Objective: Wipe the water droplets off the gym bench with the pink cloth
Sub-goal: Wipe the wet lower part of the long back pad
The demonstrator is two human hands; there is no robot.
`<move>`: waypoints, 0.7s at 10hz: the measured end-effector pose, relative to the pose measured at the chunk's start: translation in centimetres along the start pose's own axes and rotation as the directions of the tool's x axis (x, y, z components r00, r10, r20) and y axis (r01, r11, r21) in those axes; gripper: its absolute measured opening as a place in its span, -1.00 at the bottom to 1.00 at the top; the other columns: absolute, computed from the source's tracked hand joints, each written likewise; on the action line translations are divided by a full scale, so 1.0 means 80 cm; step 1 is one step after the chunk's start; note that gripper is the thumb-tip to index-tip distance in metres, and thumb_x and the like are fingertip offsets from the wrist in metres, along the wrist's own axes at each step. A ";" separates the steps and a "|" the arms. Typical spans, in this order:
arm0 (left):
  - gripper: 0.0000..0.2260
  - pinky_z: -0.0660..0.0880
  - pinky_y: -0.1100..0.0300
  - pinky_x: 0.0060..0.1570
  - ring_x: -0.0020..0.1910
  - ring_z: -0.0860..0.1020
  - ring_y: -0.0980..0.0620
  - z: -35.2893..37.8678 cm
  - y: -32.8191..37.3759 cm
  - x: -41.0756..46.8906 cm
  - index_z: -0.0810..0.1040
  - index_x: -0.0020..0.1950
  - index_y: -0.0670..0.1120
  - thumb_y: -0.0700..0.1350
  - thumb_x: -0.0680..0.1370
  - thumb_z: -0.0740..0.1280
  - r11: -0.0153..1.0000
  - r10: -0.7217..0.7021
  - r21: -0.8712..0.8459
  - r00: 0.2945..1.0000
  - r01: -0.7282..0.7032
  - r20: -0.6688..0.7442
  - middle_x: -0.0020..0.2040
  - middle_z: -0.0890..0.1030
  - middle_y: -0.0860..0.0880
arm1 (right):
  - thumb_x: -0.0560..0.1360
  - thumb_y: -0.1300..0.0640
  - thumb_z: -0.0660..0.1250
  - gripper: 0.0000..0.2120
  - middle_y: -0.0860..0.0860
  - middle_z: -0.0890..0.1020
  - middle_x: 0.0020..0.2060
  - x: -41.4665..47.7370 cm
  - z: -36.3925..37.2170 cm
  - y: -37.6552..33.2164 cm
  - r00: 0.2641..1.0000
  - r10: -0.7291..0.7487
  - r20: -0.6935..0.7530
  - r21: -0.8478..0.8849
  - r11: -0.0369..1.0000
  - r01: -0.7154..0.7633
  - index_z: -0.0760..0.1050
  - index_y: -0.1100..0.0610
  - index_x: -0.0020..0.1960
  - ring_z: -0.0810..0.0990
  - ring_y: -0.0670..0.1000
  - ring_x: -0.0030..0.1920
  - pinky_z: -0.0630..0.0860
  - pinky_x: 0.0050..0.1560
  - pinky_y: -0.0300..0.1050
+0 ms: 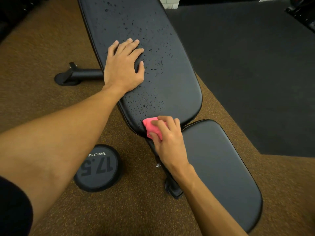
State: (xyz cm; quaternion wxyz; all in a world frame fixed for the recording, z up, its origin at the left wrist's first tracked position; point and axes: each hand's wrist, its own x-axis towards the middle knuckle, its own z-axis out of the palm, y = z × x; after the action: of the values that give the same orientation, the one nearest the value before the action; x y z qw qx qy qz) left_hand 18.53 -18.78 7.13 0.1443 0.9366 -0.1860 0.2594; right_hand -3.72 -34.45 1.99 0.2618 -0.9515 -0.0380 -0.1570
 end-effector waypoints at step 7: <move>-0.56 0.11 -0.07 0.63 0.61 0.33 0.03 0.003 -0.002 0.000 0.58 0.47 -0.01 0.09 0.65 0.19 1.000 -0.003 -0.016 1.000 0.003 -0.015 0.58 0.46 0.03 | 0.63 0.23 0.46 -0.84 0.19 0.59 0.30 0.014 0.034 -0.047 0.971 -0.238 0.013 -0.077 0.968 0.239 0.63 0.23 0.20 0.51 0.22 0.14 0.59 0.09 0.10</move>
State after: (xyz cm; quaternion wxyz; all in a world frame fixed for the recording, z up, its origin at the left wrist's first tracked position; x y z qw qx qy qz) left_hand 18.67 -18.68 6.90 0.1535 0.9337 -0.1855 0.2649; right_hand -2.46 -29.81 1.99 0.2034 -0.9499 -0.1464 -0.1869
